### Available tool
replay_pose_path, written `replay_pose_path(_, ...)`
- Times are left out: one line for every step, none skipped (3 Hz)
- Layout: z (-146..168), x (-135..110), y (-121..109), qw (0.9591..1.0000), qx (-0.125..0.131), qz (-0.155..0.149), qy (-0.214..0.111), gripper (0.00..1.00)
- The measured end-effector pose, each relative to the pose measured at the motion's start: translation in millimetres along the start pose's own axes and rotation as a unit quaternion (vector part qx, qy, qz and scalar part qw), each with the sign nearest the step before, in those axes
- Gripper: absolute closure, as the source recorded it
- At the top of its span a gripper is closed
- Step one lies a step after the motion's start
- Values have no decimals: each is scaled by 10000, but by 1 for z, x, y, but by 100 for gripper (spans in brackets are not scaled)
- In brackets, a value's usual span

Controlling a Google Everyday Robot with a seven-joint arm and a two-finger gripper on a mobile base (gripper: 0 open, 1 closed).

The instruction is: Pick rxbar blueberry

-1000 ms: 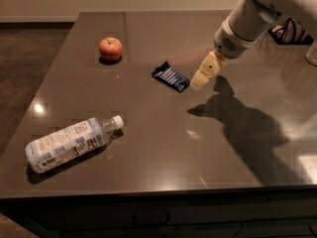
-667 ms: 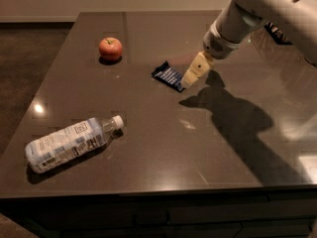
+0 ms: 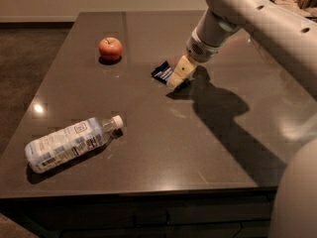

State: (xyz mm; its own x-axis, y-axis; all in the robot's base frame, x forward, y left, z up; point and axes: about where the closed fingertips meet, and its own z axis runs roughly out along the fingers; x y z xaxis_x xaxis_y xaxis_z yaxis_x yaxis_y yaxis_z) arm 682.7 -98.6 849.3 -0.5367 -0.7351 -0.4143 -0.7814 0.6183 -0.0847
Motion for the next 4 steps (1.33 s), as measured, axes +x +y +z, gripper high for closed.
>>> replay_pose_path(11, -5, 5, 9999, -57, -14, 96, 0)
replay_pose_path(17, -12, 11, 9998, -85, -63, 155, 13)
replay_pose_path(20, -18, 18, 9997, -121, -133, 190, 36)
replay_pose_path(21, -21, 21, 9995, -165, -185, 210, 61)
